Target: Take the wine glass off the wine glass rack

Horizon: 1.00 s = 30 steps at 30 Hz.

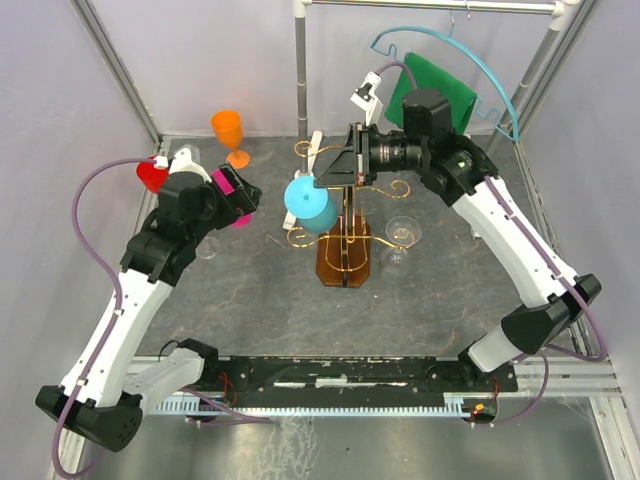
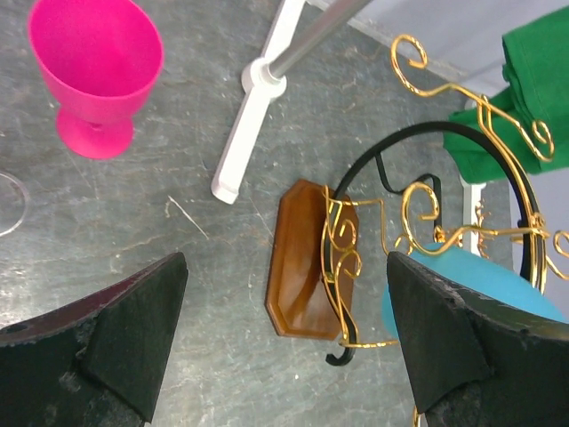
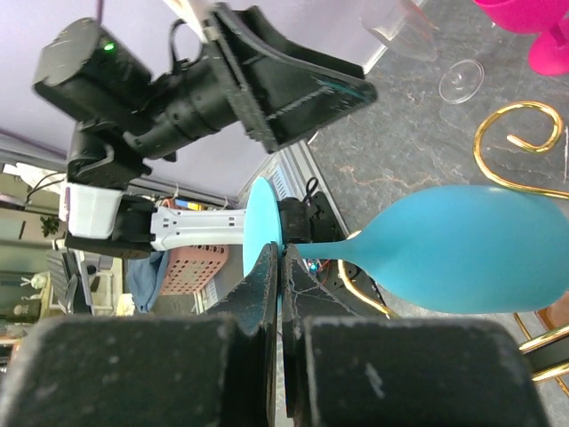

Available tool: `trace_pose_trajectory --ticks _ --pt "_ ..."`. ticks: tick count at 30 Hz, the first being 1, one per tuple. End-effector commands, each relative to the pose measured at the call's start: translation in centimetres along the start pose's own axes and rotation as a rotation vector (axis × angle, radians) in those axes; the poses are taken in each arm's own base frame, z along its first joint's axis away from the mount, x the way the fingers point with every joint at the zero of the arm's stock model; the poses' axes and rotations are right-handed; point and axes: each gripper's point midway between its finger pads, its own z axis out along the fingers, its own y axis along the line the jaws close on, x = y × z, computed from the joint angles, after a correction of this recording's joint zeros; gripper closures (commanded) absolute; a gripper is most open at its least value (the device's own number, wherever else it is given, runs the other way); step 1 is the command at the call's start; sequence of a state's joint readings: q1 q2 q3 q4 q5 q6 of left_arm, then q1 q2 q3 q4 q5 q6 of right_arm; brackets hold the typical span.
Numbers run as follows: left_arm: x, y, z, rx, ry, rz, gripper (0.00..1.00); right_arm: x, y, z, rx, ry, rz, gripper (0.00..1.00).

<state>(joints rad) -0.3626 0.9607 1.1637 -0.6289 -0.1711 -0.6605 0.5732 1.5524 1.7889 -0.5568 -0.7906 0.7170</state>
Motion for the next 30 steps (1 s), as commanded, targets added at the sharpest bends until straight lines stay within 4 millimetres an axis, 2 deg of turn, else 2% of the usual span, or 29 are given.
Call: trace_pose_trajectory --ticks 1,6,8,12,18,23,30 --pt "-0.3 -2.8 -1.2 0.118 0.045 -0.006 0.01 -1.4 5.5 -3.3 -0.080 -0.060 -0.182 0.99" --pt "-1.4 -5.0 -2.4 0.202 0.049 -0.034 0.01 -0.7 7.1 -4.3 -0.099 -0.049 -0.373 0.99" --pt "-2.6 -5.5 -3.2 0.214 0.016 -0.022 0.01 0.1 6.9 -4.2 -0.077 -0.038 -0.492 0.99" --pt "-5.0 -6.6 -5.1 0.239 -0.033 -0.003 0.01 2.6 6.9 -3.9 -0.024 -0.015 -0.791 0.99" --pt "-6.3 -9.2 -7.2 0.349 -0.031 -0.042 0.01 6.2 8.6 -2.9 -0.111 -0.045 -1.125 0.98" --pt "-6.7 -11.6 -8.7 0.476 -0.019 -0.030 0.01 7.2 8.5 -2.7 -0.059 -0.073 -1.317 0.98" --pt "-4.9 -13.7 -8.0 0.552 0.144 -0.029 0.01 8.5 8.8 -1.8 -0.035 -0.027 -1.431 0.98"
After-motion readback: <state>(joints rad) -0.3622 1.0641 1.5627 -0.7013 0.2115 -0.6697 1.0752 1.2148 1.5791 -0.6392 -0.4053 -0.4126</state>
